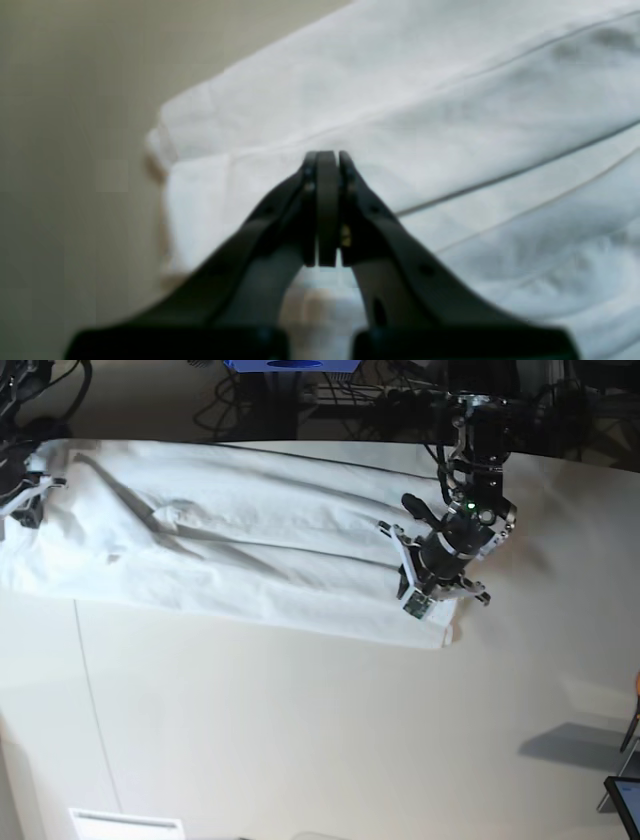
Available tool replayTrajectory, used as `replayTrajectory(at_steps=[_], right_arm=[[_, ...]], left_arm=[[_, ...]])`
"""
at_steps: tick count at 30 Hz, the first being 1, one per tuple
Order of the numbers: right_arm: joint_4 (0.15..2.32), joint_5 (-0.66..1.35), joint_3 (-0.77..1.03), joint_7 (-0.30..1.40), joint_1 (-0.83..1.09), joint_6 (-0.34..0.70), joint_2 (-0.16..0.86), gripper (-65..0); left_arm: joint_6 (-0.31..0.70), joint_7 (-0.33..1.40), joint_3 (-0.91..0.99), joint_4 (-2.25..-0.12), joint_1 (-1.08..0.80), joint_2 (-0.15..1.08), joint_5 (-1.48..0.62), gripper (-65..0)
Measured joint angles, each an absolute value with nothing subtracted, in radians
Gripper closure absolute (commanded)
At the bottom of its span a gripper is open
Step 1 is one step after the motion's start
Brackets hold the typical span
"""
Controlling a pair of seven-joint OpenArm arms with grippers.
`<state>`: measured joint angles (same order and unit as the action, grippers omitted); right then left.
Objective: Fold the T-shirt properly
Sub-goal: 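Lay the folded sides down and open both grippers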
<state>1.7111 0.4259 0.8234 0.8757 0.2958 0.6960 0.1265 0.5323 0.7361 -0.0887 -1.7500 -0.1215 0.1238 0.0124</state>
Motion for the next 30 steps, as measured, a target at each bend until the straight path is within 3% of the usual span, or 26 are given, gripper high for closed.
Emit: replayTrajectory(at_steps=[4,13,30], right_arm=[[1.604,0.307,0.823,0.836,0.245,0.698,0.125,-0.3],[1.457,0.154,0.688,0.629,0.152,0.672,0.152,-0.3],[1.366,0.044,0.61,0.648,-0.022,0.707,0.167,-0.3]], left_arm=[[0.528,0.643,-0.085,-1.666,-0.136,0.089,0.11,0.0],[0.525,0.563,-0.079,-1.525,-0.05,0.089,0.097,0.0],[0.502,0.586,0.081,-1.448,0.031,0.105,0.083,0.0]])
